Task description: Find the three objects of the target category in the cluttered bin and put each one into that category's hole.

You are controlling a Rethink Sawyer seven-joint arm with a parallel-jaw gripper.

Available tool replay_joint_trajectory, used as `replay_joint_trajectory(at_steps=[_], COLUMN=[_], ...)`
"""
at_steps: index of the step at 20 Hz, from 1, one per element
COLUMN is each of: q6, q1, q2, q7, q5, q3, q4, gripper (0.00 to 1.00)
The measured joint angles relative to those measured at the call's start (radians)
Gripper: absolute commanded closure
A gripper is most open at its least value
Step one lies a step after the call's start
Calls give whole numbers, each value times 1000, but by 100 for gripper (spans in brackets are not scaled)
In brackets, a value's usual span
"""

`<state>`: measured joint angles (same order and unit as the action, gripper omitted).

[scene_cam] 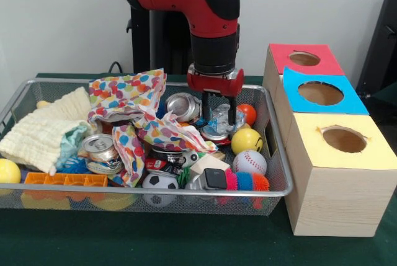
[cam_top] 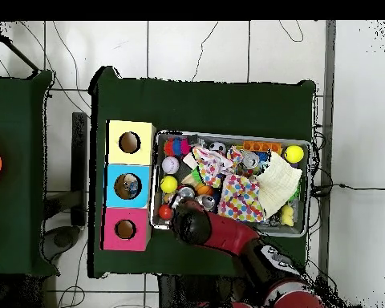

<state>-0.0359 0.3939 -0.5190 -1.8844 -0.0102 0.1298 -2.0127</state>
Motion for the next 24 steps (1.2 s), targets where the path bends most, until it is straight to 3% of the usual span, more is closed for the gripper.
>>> replay_joint_trajectory(at_steps=[15,24], q6=[1,-32], q1=[99,209], q2=[24,56], q7=[0,0], q5=[-95,-155], q3=[81,170], q4=[7,9], gripper=[0,0])
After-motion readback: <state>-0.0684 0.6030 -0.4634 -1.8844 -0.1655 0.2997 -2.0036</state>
